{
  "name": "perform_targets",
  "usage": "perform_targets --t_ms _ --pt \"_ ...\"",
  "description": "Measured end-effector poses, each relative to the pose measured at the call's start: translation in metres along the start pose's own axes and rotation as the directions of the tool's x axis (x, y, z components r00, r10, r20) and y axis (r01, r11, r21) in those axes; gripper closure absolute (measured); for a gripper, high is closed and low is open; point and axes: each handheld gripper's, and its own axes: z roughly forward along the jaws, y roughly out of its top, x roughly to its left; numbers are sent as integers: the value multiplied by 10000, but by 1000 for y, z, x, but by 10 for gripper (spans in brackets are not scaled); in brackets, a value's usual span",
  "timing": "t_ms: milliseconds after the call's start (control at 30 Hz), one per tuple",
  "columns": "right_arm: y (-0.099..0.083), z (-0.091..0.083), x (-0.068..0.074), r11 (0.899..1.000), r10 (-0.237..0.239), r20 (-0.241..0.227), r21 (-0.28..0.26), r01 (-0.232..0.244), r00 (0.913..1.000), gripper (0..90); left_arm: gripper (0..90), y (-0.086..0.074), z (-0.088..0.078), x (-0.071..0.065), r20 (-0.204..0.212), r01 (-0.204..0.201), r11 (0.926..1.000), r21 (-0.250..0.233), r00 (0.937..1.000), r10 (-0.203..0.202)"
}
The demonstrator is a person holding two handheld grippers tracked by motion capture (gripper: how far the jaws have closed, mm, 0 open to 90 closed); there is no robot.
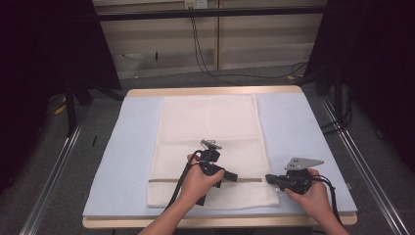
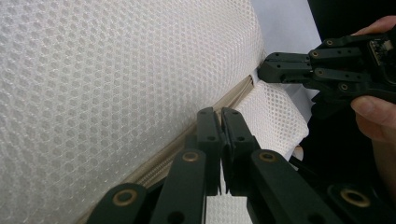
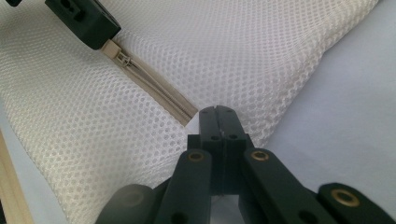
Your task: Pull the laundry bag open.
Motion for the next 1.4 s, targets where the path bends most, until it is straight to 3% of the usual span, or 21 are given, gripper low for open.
perform_targets --t_ms 167,467,700,1367,1400 --pt "0 0 0 10000 18 -4 -6 -18 10000 900 873 -1 0 4 187 101 9999 71 9998 -102" --pt "0 0 0 10000 8 -9 -20 -8 10000 900 875 -2 -5 5 62 230 9997 -46 9997 -229" --pt "0 0 0 10000 62 16 -9 -62 10000 900 875 -3 -9 10 402 316 9995 -73 9987 -313" --pt "0 0 0 9999 118 -9 -29 -118 9999 900 875 -9 -24 19 505 413 9988 -250 9979 -400" --pt "0 0 0 9999 128 -6 -36 -128 9999 900 875 -8 -24 20 373 371 9990 -229 9986 -362"
